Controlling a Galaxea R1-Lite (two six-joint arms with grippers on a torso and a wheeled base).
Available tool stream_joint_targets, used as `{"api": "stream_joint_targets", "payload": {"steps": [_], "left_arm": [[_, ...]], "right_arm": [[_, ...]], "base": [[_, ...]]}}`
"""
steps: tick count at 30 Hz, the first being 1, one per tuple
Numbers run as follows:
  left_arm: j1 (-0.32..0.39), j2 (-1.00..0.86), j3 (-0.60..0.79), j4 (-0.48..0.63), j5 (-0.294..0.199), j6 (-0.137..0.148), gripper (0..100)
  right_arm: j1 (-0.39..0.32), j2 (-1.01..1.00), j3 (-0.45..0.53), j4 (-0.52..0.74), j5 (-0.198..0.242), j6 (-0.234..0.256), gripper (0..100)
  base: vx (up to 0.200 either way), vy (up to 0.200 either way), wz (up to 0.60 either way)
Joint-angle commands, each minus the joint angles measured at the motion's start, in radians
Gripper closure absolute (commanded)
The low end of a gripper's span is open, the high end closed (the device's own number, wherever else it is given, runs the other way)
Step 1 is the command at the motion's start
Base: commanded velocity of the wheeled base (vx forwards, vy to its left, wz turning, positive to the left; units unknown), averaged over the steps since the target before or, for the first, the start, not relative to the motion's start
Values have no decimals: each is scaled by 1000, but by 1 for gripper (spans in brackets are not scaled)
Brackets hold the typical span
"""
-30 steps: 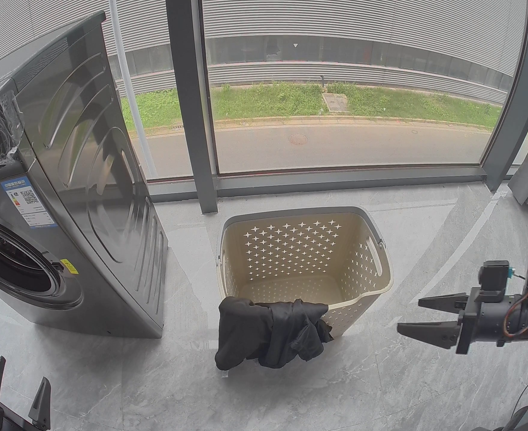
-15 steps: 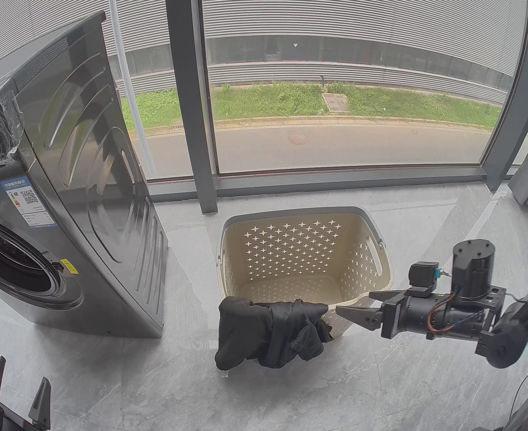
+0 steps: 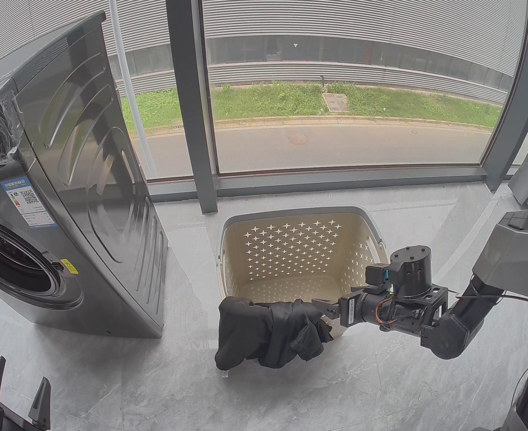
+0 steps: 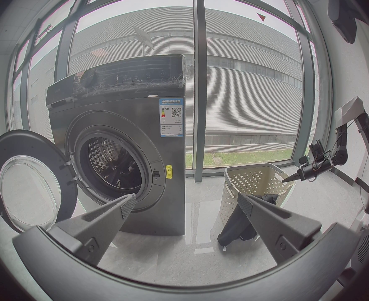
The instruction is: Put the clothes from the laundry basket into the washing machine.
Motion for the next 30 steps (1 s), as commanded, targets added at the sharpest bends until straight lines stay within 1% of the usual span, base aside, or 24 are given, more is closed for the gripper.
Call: {"api": "stream_joint_targets", "payload": {"steps": [1, 2, 3, 5, 10, 14, 22, 25, 30], "left_arm": [[-1, -15, 18, 0, 0, 0, 0], [1, -16, 18, 0, 0, 0, 0], [1, -15, 18, 0, 0, 0, 0], [-1, -16, 18, 0, 0, 0, 0], [1, -15, 18, 0, 0, 0, 0], [1, -16, 18, 0, 0, -3, 0], [-1, -15, 18, 0, 0, -3, 0], [1, -15, 18, 0, 0, -5, 0], [-1, -16, 18, 0, 0, -5, 0]], "right_arm": [[6, 63, -48, 9, -6, -7, 0], [7, 66, -51, 9, -9, -9, 0], [7, 79, -65, 9, -25, -14, 0], [13, 96, -75, 9, -29, -15, 0], [27, 135, -112, 2, -29, -15, 0], [27, 180, -147, 1, -29, -30, 0], [43, 252, -201, -5, -29, -33, 0], [44, 286, -224, -19, -20, -33, 0], [43, 338, -259, -44, -17, -38, 0]], "base": [[0, 0, 0], [0, 0, 0], [0, 0, 0], [0, 0, 0], [0, 0, 0], [0, 0, 0], [0, 0, 0], [0, 0, 0], [0, 0, 0]]}}
